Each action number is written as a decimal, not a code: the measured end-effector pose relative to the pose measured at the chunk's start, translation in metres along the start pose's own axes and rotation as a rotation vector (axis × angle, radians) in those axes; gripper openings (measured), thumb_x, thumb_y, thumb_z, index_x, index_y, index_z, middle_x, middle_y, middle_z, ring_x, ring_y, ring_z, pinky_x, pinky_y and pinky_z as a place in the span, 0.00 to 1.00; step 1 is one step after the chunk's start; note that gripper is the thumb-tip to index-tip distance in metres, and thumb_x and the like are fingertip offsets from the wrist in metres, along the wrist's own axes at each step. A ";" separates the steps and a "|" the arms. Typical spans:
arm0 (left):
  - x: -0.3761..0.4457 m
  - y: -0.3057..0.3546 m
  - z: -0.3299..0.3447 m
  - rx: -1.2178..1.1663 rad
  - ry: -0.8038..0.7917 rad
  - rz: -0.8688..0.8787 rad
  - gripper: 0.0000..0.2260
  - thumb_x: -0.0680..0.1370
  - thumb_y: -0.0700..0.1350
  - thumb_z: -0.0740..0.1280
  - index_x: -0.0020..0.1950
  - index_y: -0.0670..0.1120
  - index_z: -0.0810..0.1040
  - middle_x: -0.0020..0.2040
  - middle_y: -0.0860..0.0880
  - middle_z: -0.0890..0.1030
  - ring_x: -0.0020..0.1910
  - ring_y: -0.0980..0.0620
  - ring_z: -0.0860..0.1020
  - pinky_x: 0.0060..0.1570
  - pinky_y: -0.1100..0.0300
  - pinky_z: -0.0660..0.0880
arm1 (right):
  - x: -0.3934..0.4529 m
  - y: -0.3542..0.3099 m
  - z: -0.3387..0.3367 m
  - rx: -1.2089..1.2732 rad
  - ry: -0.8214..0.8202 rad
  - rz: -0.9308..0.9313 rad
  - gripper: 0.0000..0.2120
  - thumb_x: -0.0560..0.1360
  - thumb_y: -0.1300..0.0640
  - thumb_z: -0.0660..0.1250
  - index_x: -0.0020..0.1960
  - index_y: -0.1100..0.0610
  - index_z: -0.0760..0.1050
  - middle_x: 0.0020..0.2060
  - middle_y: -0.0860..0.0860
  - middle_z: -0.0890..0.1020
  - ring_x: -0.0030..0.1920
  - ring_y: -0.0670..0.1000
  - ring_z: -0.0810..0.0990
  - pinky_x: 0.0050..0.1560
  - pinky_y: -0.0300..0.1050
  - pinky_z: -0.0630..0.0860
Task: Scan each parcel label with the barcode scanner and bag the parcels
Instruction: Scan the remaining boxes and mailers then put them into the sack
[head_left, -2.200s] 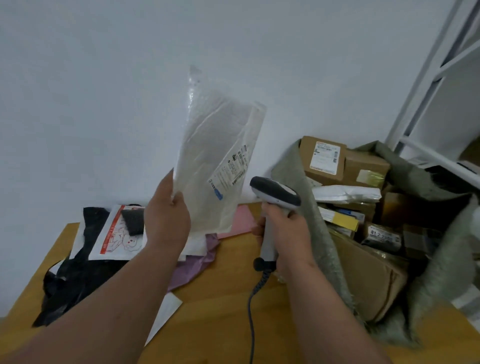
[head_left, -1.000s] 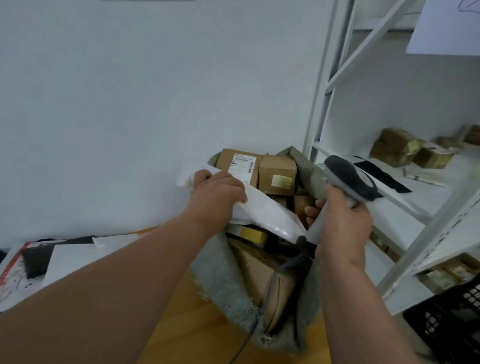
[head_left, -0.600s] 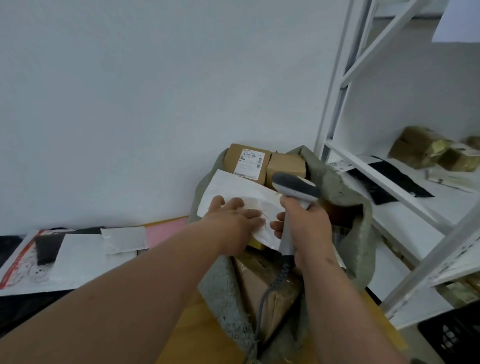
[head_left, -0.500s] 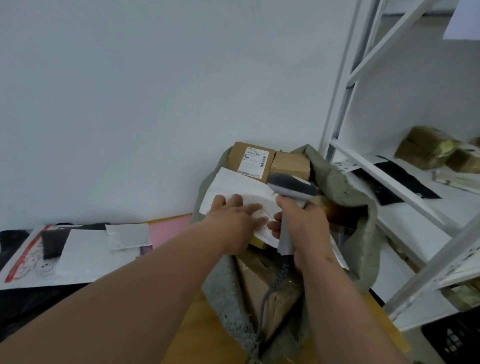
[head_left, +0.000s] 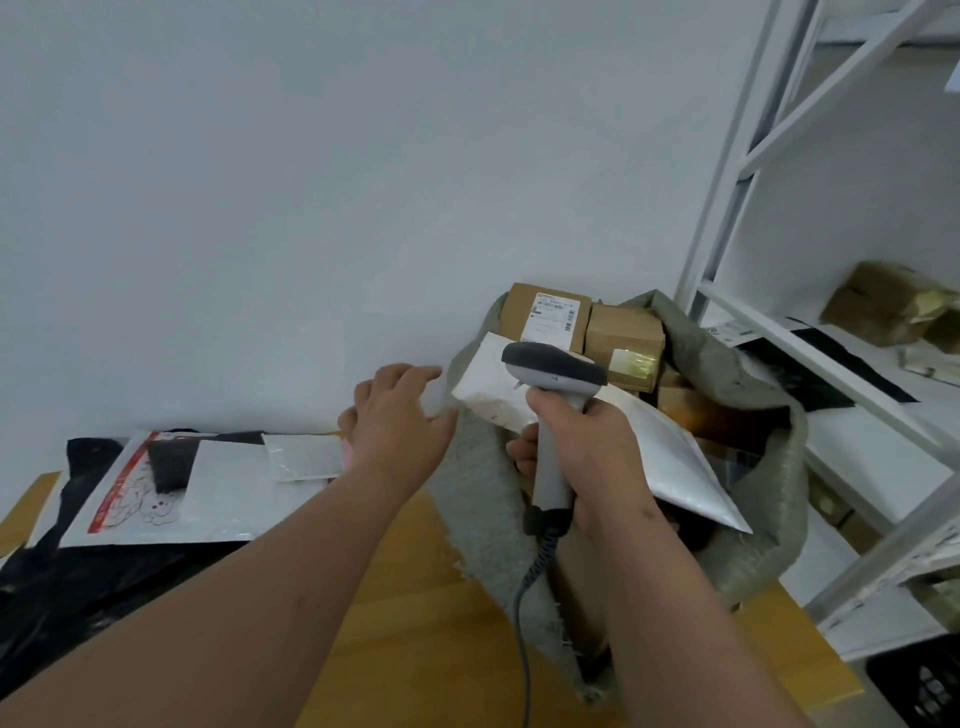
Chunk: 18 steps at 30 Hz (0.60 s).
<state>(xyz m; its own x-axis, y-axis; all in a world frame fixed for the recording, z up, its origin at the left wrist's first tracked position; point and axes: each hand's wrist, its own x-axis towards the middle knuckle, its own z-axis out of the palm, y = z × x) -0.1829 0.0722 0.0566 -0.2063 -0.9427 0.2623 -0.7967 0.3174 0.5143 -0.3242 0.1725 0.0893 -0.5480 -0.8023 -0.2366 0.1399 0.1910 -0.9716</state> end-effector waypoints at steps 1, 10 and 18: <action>-0.002 -0.014 -0.006 -0.013 -0.016 -0.038 0.22 0.77 0.55 0.66 0.71 0.58 0.69 0.71 0.54 0.67 0.71 0.49 0.62 0.67 0.49 0.58 | -0.006 0.002 0.013 0.001 -0.003 -0.005 0.11 0.76 0.51 0.70 0.51 0.59 0.79 0.41 0.57 0.86 0.36 0.50 0.86 0.37 0.43 0.83; -0.023 -0.122 -0.039 0.034 -0.189 -0.220 0.21 0.79 0.54 0.63 0.72 0.57 0.67 0.73 0.51 0.67 0.70 0.47 0.65 0.64 0.48 0.62 | -0.043 0.037 0.109 -0.028 -0.054 0.012 0.10 0.76 0.53 0.71 0.44 0.60 0.78 0.32 0.54 0.82 0.29 0.48 0.83 0.33 0.43 0.81; -0.039 -0.221 -0.056 0.072 -0.245 -0.369 0.20 0.79 0.55 0.63 0.71 0.58 0.68 0.71 0.51 0.68 0.67 0.47 0.68 0.63 0.47 0.63 | -0.051 0.082 0.181 -0.064 -0.113 0.087 0.10 0.76 0.54 0.71 0.42 0.59 0.76 0.31 0.55 0.80 0.34 0.55 0.82 0.40 0.50 0.80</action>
<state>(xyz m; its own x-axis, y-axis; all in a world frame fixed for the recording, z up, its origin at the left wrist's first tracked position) 0.0332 0.0442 -0.0211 -0.0224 -0.9907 -0.1339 -0.8778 -0.0446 0.4770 -0.1357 0.1264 0.0230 -0.4394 -0.8390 -0.3208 0.1280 0.2951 -0.9469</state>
